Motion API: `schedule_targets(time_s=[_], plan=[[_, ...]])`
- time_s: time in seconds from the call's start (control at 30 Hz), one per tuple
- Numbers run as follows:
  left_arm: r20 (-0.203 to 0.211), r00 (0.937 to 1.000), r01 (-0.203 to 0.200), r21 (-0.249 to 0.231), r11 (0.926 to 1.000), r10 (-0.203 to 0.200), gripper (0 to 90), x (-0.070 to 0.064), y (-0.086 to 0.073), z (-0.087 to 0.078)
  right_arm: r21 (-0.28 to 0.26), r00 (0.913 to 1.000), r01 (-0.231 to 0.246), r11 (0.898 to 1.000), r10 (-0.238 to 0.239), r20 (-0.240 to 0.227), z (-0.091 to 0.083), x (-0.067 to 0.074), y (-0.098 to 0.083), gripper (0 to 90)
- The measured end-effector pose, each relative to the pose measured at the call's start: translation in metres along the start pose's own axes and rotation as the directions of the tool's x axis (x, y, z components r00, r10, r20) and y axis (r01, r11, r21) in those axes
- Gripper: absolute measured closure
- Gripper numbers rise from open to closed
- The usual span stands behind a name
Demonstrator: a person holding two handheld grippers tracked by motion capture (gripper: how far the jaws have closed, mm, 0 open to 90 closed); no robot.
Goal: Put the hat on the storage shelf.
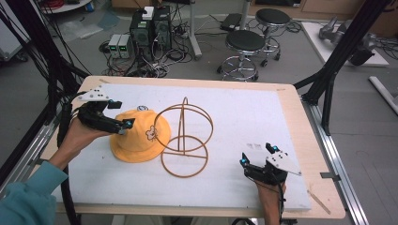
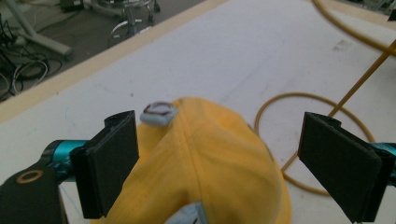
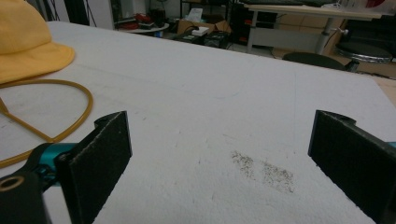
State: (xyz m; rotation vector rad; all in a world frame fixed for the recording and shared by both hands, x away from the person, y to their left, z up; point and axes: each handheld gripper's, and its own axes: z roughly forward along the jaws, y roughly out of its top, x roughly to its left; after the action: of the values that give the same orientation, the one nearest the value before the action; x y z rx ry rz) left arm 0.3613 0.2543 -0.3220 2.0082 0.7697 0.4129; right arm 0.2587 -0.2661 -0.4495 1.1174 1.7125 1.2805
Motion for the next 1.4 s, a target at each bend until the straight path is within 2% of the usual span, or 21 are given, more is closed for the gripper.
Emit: schedule_targets(time_s=[0.17,0.27,0.33,0.47,0.6,0.83,1.1,1.27,1.4], plan=[[-0.017,0.9997,0.02,0.008,0.9998,-0.02,12.8,0.008,-0.016,0.0,0.001,1.0,0.004,1.0,-0.004,0.001,0.0,0.0,0.0,4.9],[-0.032,0.9994,0.012,0.012,0.9999,-0.011,12.8,0.011,-0.023,0.002,0.001,1.0,0.006,1.0,-0.006,0.002,0.0,0.0,0.0,4.9],[-0.04,0.999,0.019,0.012,0.9997,-0.019,12.8,0.013,-0.028,0.003,0.001,1.0,0.006,1.0,-0.006,0.002,0.0,0.0,0.0,4.9],[-0.059,0.9982,0.007,0.039,0.9992,-0.005,11.4,0.016,-0.035,0.007,0.003,1.0,0.002,1.0,-0.002,0.002,0.0,0.001,0.0,4.9],[-0.068,0.9976,0.014,0.08,0.9967,-0.009,11.3,0.017,-0.039,0.013,0.003,1.0,0.004,1.0,-0.004,0.002,0.0,0.001,0.0,4.9],[-0.099,0.9949,0.026,0.109,0.9937,-0.015,12.5,0.017,-0.042,0.019,0.003,1.0,0.006,1.0,-0.006,0.001,0.0,0.0,0.0,4.9],[-0.094,0.9951,0.042,0.144,0.9886,-0.029,23.3,0.017,-0.053,0.026,0.001,1.0,0.005,1.0,-0.005,0.001,0.0,0.0,0.0,4.9],[-0.084,0.9954,0.06,0.17,0.9837,-0.046,38.4,0.019,-0.054,0.029,0.001,1.0,0.004,1.0,-0.004,0.001,0.0,0.0,0.0,4.9],[-0.062,0.9967,0.064,0.176,0.9824,-0.053,54.8,0.019,-0.055,0.03,0.002,1.0,0.004,1.0,-0.004,0.002,0.0,0.0,0.0,4.9]])
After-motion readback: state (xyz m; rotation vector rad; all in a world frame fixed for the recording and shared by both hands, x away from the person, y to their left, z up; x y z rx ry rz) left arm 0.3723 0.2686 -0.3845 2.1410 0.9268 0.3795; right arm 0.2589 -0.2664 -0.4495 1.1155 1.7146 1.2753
